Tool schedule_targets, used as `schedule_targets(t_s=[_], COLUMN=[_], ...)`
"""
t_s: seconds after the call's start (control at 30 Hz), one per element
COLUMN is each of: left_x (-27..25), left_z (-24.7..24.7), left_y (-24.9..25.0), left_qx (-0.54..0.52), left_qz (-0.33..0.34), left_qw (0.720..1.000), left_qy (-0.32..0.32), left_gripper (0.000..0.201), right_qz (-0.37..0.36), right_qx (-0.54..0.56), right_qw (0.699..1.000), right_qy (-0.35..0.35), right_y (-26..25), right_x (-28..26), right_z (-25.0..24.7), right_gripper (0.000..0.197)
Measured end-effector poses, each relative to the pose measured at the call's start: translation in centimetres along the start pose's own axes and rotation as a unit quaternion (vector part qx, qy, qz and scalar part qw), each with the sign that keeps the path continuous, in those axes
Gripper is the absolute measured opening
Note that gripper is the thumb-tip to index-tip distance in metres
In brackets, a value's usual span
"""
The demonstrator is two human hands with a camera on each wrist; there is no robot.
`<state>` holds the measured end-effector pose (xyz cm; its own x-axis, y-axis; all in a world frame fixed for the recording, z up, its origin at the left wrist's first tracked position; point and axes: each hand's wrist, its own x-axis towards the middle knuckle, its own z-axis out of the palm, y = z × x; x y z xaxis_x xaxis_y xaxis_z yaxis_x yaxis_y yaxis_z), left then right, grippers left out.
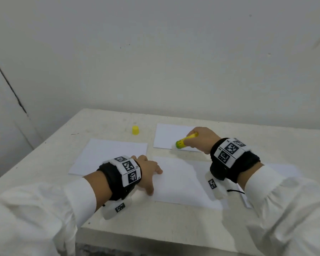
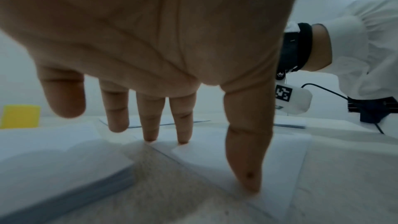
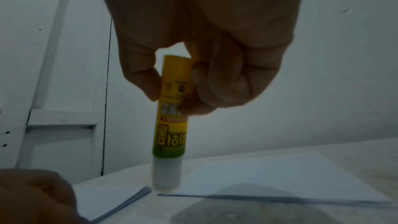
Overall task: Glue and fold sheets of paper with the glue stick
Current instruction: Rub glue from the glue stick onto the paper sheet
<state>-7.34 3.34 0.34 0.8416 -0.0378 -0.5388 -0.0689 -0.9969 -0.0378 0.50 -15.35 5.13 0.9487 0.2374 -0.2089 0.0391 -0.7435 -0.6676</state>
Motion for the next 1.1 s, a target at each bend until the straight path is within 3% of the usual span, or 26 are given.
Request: schedule_targets(t_s=[0.13,0.43,0.8,1.1], left_x=[-0.1,-0.2,0.9,1.6], left_z=[-0.1,0.4,0.0,-0.6], left_y=[-0.4,-1.0,-1.0,-1.9], left_qx=[0.063,0.088,0.130,0.043], left_qz=[0.044,0.067,0.072,0.047], left_qw=[0.997,0.994,0.988,0.998], left_qy=[-0.006,0.011,0.046,0.012], left_gripper=[0.086,0.084,0.093,0.111], right_qz=[-0.044,-0.073,0.024,0.084], right_qx=[-0.028,-0.096,-0.144,-0.133], right_qw=[0.998,0.992,0.982,0.973], right_qy=[0.033,0.042,0.116,0.169], right_y=[-2.0,-4.4,1.8,4.3], right_x=[0.2,1.4,-1.0,-3.0], right_z=[2.9,7.9,2.3,-0.1], right_gripper=[0.037,0.033,0.031,0.027])
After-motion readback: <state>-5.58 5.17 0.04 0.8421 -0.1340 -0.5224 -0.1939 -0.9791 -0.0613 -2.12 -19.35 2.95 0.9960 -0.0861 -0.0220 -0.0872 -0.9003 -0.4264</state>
